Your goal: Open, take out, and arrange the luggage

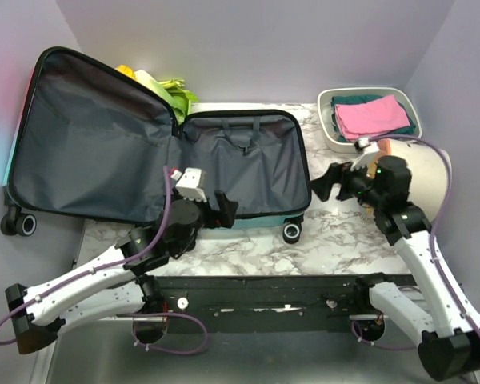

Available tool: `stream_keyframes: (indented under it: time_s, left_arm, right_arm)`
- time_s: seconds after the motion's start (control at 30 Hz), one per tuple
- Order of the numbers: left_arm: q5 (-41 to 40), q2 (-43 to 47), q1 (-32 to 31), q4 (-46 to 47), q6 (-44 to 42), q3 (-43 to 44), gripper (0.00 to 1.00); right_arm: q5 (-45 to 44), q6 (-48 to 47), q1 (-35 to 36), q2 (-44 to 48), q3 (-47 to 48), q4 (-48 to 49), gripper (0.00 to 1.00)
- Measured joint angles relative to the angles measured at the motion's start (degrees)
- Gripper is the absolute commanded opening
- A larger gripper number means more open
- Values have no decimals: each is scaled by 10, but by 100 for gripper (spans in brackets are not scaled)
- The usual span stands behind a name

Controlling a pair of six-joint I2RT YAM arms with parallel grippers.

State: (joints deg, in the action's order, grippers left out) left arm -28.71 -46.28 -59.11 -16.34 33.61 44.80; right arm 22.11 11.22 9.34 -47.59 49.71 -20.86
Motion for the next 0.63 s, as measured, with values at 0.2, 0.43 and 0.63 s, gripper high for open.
stream_keyframes:
  time_s: [0.2,0.43,0.63]
  left_arm:
    - [-44,106,0,-47,58,-81,99]
    - [-100,152,0,-83,83,-128,99]
    - [-131,180,0,-91,83,-138,99]
  right_arm:
    - [-64,15,54,-62,-103,74,100]
    - [-106,25,54,-3,-242,202,100]
    - [-150,25,54,54,-270,261,100]
